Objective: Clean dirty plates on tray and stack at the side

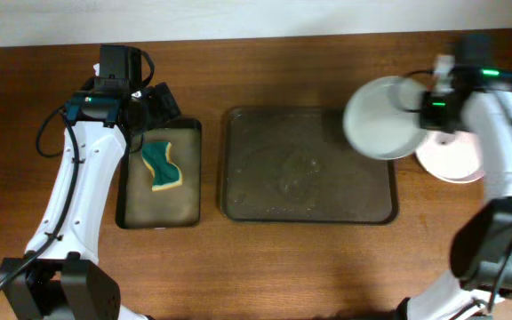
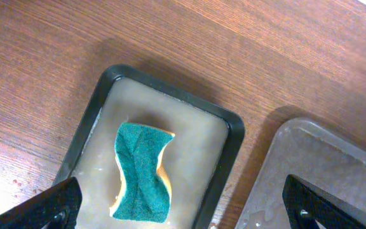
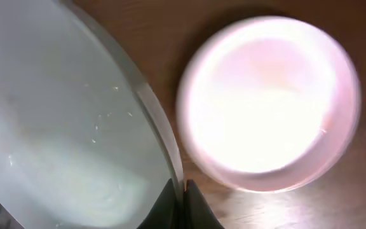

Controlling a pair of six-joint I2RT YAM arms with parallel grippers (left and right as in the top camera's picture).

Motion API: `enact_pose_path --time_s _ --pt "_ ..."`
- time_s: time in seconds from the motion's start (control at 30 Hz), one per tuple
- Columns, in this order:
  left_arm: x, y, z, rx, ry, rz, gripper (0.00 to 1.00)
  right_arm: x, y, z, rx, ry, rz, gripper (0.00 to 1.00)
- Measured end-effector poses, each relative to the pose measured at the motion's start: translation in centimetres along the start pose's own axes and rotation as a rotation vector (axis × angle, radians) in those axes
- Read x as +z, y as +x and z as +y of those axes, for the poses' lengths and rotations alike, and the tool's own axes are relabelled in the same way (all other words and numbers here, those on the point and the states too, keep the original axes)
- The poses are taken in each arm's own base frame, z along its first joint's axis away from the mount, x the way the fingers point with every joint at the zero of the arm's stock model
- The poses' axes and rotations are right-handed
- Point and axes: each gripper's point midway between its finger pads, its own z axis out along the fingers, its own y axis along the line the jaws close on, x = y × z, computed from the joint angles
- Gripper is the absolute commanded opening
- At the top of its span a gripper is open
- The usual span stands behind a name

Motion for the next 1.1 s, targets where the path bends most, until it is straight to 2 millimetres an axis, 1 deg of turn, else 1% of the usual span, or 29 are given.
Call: enact_pose_path --time_s 0.03,0.1,0.13,0.2,0.27,0.3,0.33,0.4,0.43,0.47,0.63,0.67,0.7,0.77,0.83,0.93,0.97,1.0,1.07,1.1 --pt "0.0 0.0 0.0 0.000 0.000 0.000 0.99 0.1 -0.1 -2.3 0.070 -0.016 -0.003 0.04" --pt "0.0 0.0 0.0 0.000 0.000 0.000 0.99 0.4 -0.2 -5.8 0.177 -0.046 -0.011 0.04" --pt "0.0 0.0 0.0 0.000 0.000 0.000 0.99 0.8 0.0 -8.0 0.249 -0.054 -0.014 0.04" --pt "0.0 0.0 0.0 0.000 0.000 0.000 0.99 1.8 0.6 -11.2 0.359 -0.063 -0.004 0.04" --pt "0.0 0.0 0.0 0.000 0.000 0.000 0.99 3.1 1.1 -13.0 0.431 -0.068 0.012 0.04" --pt "0.0 0.0 0.0 0.000 0.000 0.000 0.99 3.8 1.3 -13.5 0.453 -0.072 0.023 0.04" --pt "0.0 0.0 0.0 0.000 0.000 0.000 0.99 4.9 1.6 -13.9 0.474 -0.076 0.040 0.04" --pt "0.0 0.0 0.0 0.000 0.001 0.000 1.00 6.1 1.9 -14.1 0.490 -0.071 0.060 0.04" --pt "0.0 0.0 0.0 0.000 0.000 0.000 0.99 6.6 1.9 -14.4 0.502 -0.049 0.065 0.10" --pt "0.0 0.0 0.0 0.000 0.000 0.000 0.99 6.8 1.9 -14.7 0.507 -0.031 0.062 0.15" --pt "0.0 0.0 0.0 0.000 0.000 0.000 0.99 6.8 2.0 -15.4 0.531 0.008 0.059 0.13" --pt "0.0 0.0 0.0 0.000 0.000 0.000 1.00 6.8 2.0 -15.4 0.532 0.010 0.061 0.15" --pt "0.0 0.0 0.0 0.000 0.000 0.000 0.99 6.7 2.2 -15.4 0.533 0.011 0.067 0.24" --pt "0.0 0.0 0.0 0.000 0.000 0.000 0.99 6.7 2.4 -15.3 0.532 0.012 0.077 0.34" --pt "0.0 0.0 0.0 0.000 0.001 0.000 0.99 6.7 3.0 -15.1 0.540 0.011 0.102 0.40" --pt "0.0 0.0 0.0 0.000 0.000 0.000 0.99 6.6 3.5 -14.5 0.544 -0.015 0.129 0.45" --pt "0.0 0.0 0.0 0.000 0.000 0.000 0.99 6.4 3.7 -14.2 0.548 -0.024 0.136 0.50" --pt "0.0 0.0 0.0 0.000 0.000 0.000 1.00 5.8 4.1 -13.7 0.551 -0.042 0.154 0.57" --pt "0.0 0.0 0.0 0.000 0.000 0.000 0.99 4.0 4.2 -13.2 0.548 -0.052 0.146 0.82" --pt "0.0 0.0 0.0 0.000 0.000 0.000 0.99 3.0 4.2 -13.0 0.553 -0.057 0.140 0.98"
